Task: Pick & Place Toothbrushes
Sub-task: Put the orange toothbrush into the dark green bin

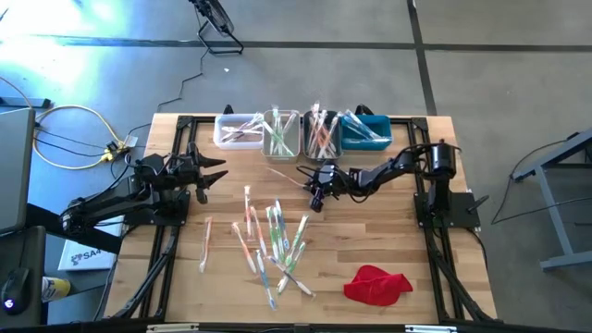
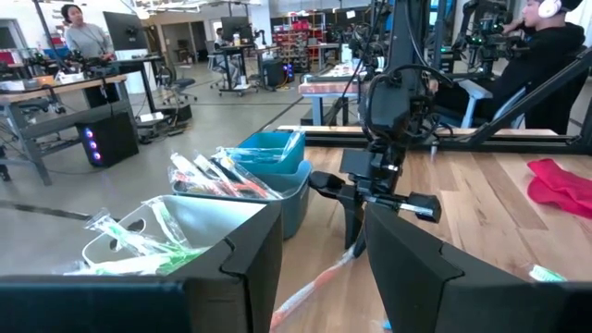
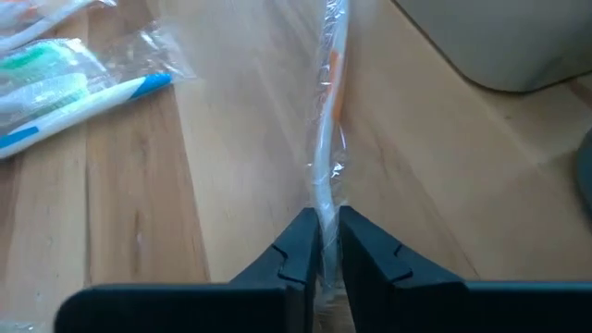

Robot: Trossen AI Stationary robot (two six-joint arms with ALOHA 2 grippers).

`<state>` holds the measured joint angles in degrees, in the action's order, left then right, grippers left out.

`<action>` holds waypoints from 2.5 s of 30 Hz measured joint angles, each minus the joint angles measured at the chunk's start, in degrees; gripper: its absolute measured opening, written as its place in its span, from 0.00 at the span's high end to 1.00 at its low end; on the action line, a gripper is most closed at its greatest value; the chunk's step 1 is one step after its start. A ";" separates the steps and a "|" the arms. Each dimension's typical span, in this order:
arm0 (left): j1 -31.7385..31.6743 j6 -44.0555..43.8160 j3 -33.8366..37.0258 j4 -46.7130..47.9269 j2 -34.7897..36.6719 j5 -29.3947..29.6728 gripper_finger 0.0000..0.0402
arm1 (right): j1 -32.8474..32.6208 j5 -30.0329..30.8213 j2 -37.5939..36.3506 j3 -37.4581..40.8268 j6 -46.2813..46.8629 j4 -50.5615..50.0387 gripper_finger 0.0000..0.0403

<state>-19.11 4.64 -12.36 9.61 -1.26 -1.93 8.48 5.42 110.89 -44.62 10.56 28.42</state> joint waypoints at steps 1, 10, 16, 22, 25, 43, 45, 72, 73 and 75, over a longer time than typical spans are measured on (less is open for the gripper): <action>0.02 0.00 0.00 0.00 0.00 0.00 0.63 | -0.26 -0.01 0.00 0.00 -0.23 0.27 0.92; 0.02 0.02 0.00 0.00 0.00 0.02 0.63 | -2.96 -0.57 -1.40 0.11 -1.80 2.17 0.92; 0.01 0.02 0.00 0.00 0.01 0.20 0.63 | -3.69 -1.06 -5.79 0.09 -2.10 2.18 0.92; 0.00 0.02 0.00 0.00 0.00 0.17 0.63 | -3.95 -0.90 -12.02 0.09 -5.30 0.95 0.92; 0.02 0.02 0.00 0.02 0.00 0.15 0.63 | -3.93 -0.25 -16.10 0.07 -6.24 -1.62 0.92; 0.00 0.00 0.00 0.02 0.02 -0.02 0.63 | -2.33 24.15 -35.39 0.02 -6.37 -24.17 0.92; 0.01 0.00 0.00 0.02 0.01 -0.02 0.63 | -0.99 24.56 -35.58 0.02 -6.35 -25.18 0.92; 0.02 0.02 0.00 0.02 0.00 0.20 0.63 | 23.18 -2.67 -35.47 16.90 4.59 -4.73 0.92; 0.02 0.02 0.00 0.00 0.02 0.20 0.63 | 23.41 -2.93 -35.47 17.21 4.78 -3.79 0.92; 0.02 0.00 0.00 0.00 0.00 0.20 0.63 | 23.55 -2.99 -35.47 17.46 4.84 -2.37 0.92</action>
<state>-19.09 4.65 -12.36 9.60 -1.26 -1.74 32.03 2.44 75.42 -27.16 15.40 26.04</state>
